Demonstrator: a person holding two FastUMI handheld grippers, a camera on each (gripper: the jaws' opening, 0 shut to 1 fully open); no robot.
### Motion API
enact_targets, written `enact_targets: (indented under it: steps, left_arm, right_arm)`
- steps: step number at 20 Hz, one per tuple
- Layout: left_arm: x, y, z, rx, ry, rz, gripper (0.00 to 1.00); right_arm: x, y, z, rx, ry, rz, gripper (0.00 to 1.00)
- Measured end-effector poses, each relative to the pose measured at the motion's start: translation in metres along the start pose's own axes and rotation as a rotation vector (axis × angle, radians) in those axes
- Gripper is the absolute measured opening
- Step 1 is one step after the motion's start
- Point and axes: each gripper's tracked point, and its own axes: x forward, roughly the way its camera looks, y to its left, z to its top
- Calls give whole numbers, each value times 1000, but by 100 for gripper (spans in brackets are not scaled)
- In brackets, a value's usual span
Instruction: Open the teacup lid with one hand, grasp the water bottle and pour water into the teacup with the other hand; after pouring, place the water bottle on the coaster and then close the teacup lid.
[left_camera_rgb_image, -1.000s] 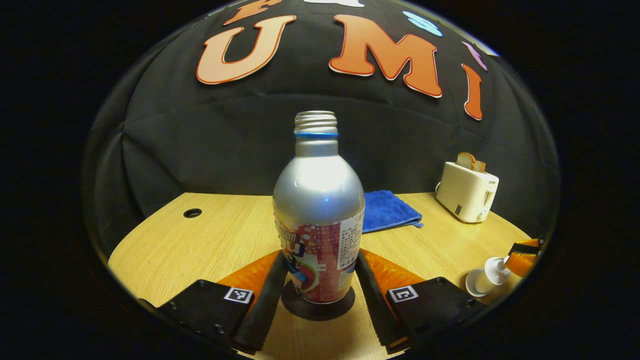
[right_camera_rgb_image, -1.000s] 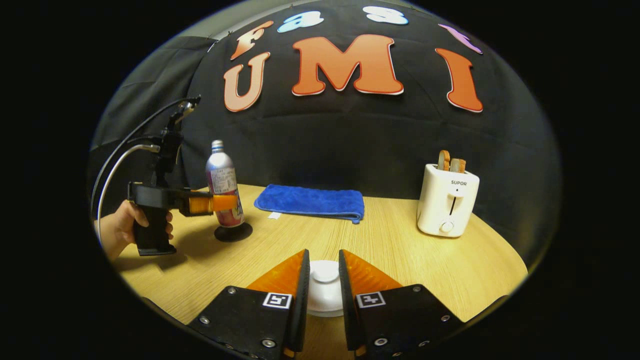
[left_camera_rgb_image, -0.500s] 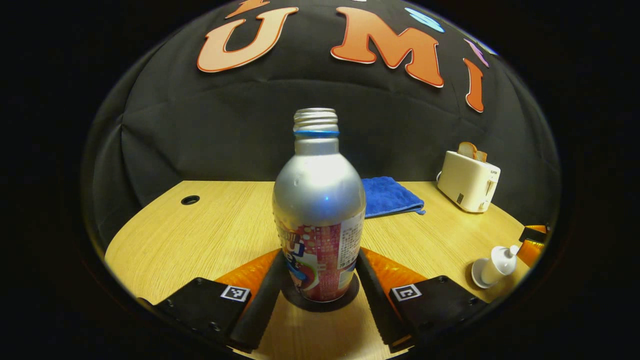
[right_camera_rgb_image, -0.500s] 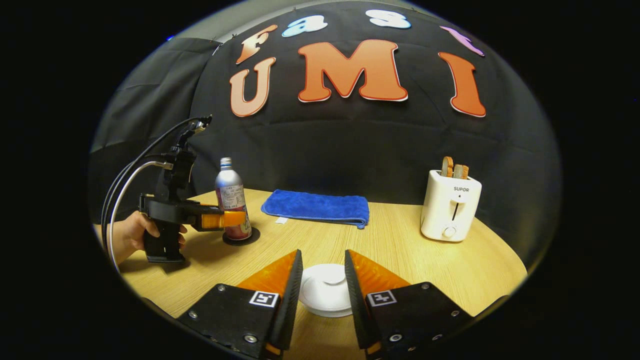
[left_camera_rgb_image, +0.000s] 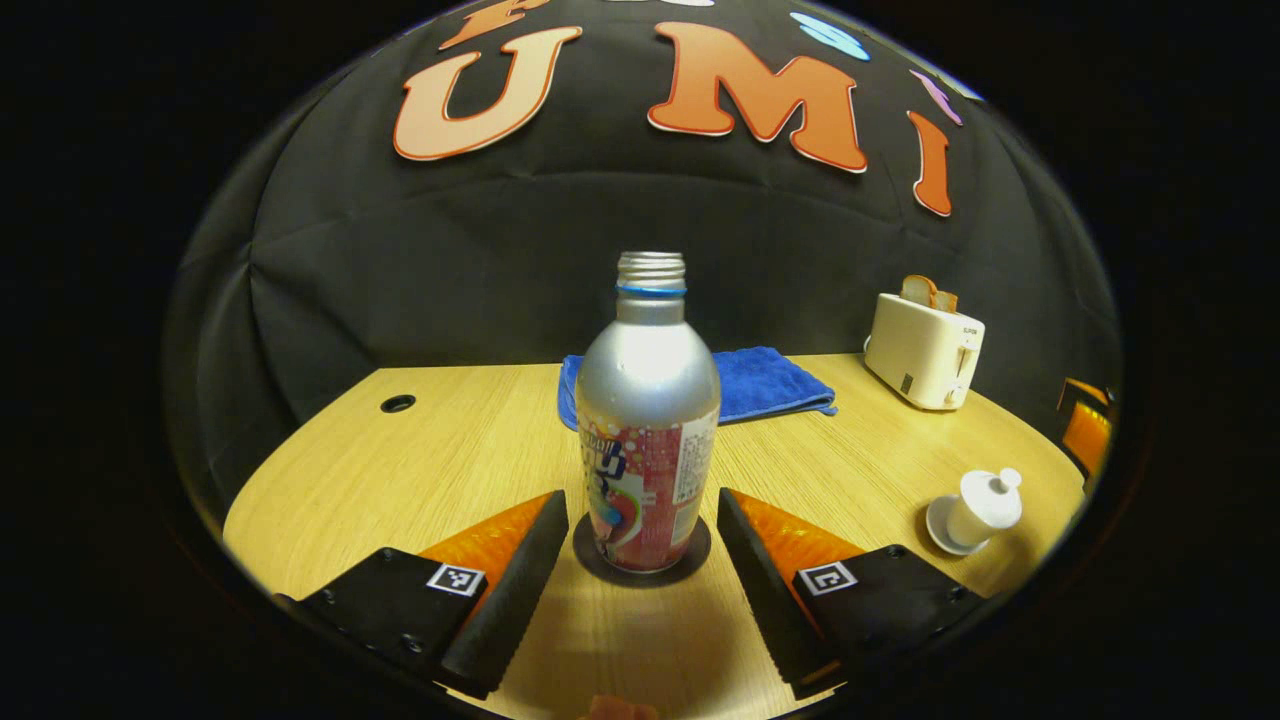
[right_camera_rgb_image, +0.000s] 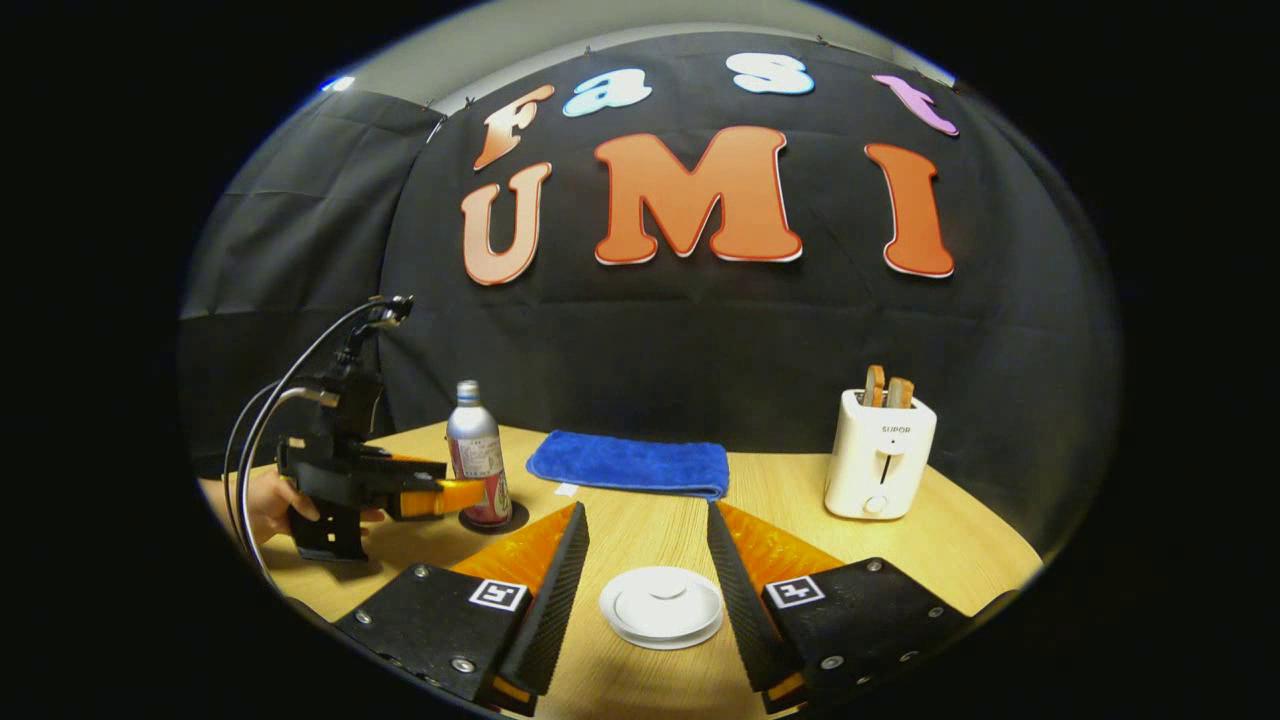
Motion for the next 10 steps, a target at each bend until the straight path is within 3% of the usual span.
enact_targets:
  steps: [8,10]
  left_arm:
    - [-131,8,98,-13,-362,98,97]
    - [-163,4,117,-15,-440,120,97]
  right_arm:
    - [-42,6,67,-64,-169,-89,82]
    - [-54,11,75,-85,-190,-101,79]
